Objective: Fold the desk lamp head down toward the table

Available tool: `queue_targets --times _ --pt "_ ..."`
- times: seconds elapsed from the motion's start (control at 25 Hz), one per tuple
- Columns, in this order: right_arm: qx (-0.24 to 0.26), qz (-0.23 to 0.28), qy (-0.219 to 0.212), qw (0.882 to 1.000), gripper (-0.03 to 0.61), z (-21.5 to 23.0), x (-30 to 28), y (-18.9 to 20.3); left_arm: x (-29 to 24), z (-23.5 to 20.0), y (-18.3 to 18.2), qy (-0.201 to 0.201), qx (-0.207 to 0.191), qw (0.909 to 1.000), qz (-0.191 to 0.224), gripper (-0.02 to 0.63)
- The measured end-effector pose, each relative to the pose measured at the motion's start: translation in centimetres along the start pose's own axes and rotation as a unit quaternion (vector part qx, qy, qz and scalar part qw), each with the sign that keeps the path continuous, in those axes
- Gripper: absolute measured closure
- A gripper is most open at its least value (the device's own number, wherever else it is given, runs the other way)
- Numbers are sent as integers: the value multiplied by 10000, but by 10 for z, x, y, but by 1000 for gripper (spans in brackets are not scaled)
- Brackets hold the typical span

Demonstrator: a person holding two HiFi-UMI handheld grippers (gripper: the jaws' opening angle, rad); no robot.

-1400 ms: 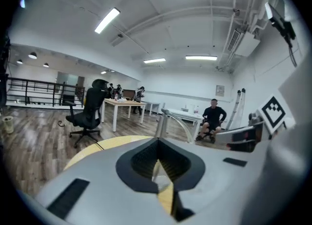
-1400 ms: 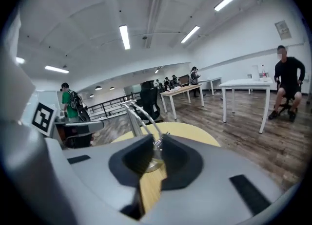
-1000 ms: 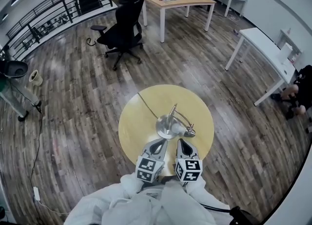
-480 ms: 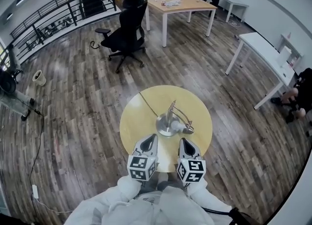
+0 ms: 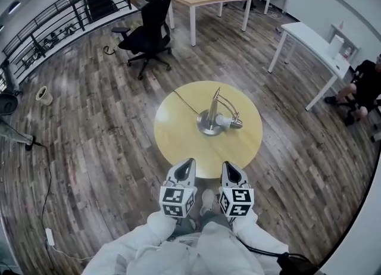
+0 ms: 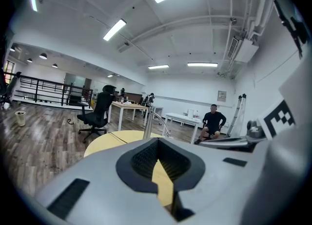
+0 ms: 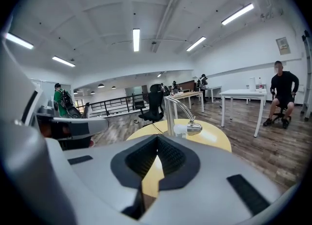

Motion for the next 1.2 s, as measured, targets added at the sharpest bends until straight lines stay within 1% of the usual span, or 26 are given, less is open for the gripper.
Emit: queue_targets --times 0.16,0.28,0.4,0.52,0.6,0.68,0.84,1.0,1.2 --pt "-146 18 176 9997 568 -22 45 8 40 13 11 150 70 9998 -113 614" --pt "-83 -6 182 9998 568 -31 67 12 60 26 16 186 67 9997 -135 614" --pt "-77 67 170 9998 568 -38 79 14 74 34 21 207 118 9997 -64 614" --pt "-136 144 225 9995 568 -38 90 15 81 46 26 209 113 9997 -32 614" --pt "-149 257 208 9993 568 -39 97 13 85 55 26 289 -10 9996 32 614" --pt "-106 344 175 9992 568 -38 99 9 82 57 22 268 -74 9996 102 614" --pt "-101 403 124 9991 568 -36 104 6 79 60 21 201 55 9997 145 614" --pt "57 442 65 9990 568 -33 106 4 78 71 22 258 -13 9996 151 614" --pt "45 497 -34 9987 568 -37 102 4 79 73 26 276 -55 9995 115 614"
Point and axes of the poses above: the fingertips, and each gripper's own axes: x backward along the fingers, z to its right, y out of its underside, the point moved 5 cm from there along x, backward along the fingers, and after that the axes turned 9 degrees about x, right-handed, at the moved point
